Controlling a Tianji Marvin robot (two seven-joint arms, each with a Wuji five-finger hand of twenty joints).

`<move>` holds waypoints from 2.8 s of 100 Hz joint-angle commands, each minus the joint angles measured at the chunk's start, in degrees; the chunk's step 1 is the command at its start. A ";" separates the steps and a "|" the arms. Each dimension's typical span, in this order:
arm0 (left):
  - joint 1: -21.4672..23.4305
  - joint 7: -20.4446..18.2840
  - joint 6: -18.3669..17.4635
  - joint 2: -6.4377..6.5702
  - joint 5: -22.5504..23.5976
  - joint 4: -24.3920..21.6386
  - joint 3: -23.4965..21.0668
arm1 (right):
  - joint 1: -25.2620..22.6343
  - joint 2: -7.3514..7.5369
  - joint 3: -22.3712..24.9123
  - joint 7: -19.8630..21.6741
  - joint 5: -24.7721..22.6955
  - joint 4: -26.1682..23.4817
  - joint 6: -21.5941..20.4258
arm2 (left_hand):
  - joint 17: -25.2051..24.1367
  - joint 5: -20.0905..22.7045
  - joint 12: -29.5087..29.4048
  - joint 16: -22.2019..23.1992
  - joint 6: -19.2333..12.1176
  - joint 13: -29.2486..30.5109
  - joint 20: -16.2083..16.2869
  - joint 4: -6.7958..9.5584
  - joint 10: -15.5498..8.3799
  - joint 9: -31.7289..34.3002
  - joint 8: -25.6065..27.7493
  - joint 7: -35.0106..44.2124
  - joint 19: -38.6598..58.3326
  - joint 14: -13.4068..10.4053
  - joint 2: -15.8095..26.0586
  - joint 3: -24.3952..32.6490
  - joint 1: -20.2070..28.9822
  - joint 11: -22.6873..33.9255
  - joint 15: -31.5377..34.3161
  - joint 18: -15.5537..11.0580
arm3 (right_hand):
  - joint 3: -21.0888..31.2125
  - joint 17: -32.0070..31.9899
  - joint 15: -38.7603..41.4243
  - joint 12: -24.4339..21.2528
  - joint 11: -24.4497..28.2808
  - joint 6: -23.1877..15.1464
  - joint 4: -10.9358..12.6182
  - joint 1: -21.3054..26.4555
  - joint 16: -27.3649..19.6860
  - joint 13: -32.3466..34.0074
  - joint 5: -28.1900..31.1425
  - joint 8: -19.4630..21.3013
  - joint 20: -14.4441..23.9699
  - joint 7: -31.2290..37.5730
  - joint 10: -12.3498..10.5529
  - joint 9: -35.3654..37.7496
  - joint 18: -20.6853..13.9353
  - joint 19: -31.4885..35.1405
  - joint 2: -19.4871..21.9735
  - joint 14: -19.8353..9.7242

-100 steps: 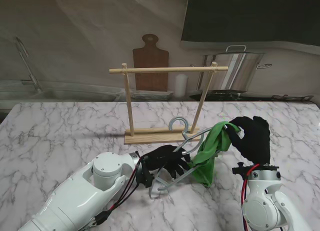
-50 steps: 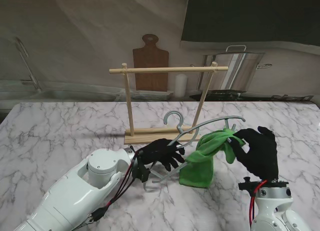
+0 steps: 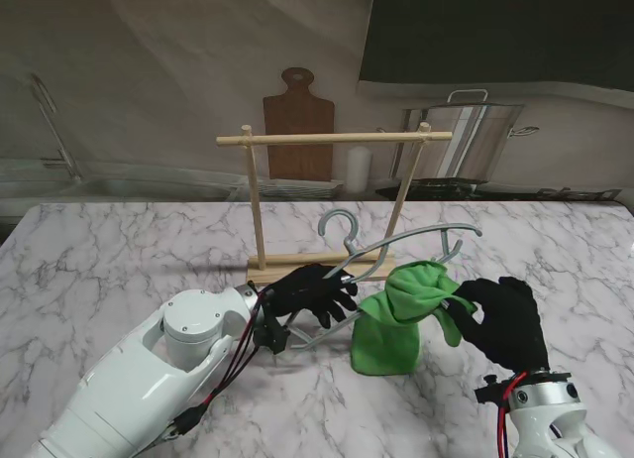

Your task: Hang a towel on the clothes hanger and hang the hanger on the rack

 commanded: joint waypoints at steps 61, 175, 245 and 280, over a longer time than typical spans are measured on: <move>1.46 0.43 -1.55 0.97 2.58 -3.79 -3.09 | 1.10 2.96 -2.17 16.64 0.73 -0.61 5.23 | 1.51 1.60 0.94 0.82 -2.04 1.78 0.10 0.40 -0.87 2.41 0.67 0.22 -12.91 2.03 4.19 1.57 4.62 0.70 1.11 -0.32 | 0.90 -0.60 -1.97 -1.56 -4.29 -3.51 1.04 3.38 0.60 -0.35 1.23 -4.87 2.02 -3.29 0.55 -0.06 -0.85 1.19 2.28 0.07; 3.20 -0.90 -1.45 2.35 7.05 -5.51 -7.27 | -0.89 4.49 5.96 31.75 9.46 -2.30 7.49 | 1.45 2.14 0.97 0.86 -2.03 1.95 -0.06 0.42 -1.03 2.52 0.72 -0.06 -12.93 2.02 3.89 1.60 4.56 0.71 0.99 -0.37 | -32.08 -3.74 -20.30 -15.83 -22.37 -15.48 9.91 -8.42 -7.16 -14.72 -3.39 -11.61 6.01 -24.57 0.68 -14.20 -0.81 -3.97 10.69 2.31; 3.85 -12.55 -7.24 7.53 21.21 -9.26 -6.70 | 6.33 1.72 4.09 9.83 5.12 3.79 -13.63 | 2.01 2.49 1.14 0.92 -1.94 2.35 0.00 0.48 -1.53 2.67 0.86 -0.11 -12.72 1.62 3.73 1.65 4.65 0.83 1.08 -0.81 | -11.75 5.95 -12.06 -11.49 -16.55 -9.24 9.07 -14.97 -2.87 -1.47 -0.39 -9.94 12.87 -23.91 -1.83 -2.53 -0.61 7.44 -2.83 -0.05; 3.43 -13.41 -10.06 8.34 25.21 -11.49 -5.23 | 14.50 3.62 -2.07 15.98 -0.66 6.64 -7.84 | 2.36 2.66 1.23 0.99 -2.14 2.66 -0.07 0.47 -1.84 2.96 0.84 0.06 -12.52 1.32 3.66 1.63 4.49 0.91 1.26 -0.96 | -6.10 2.93 -12.33 -7.69 -10.33 -9.35 7.15 -18.61 -3.17 -10.21 -18.54 -10.39 13.68 -28.16 -2.64 -17.14 -3.21 7.46 -10.27 -0.99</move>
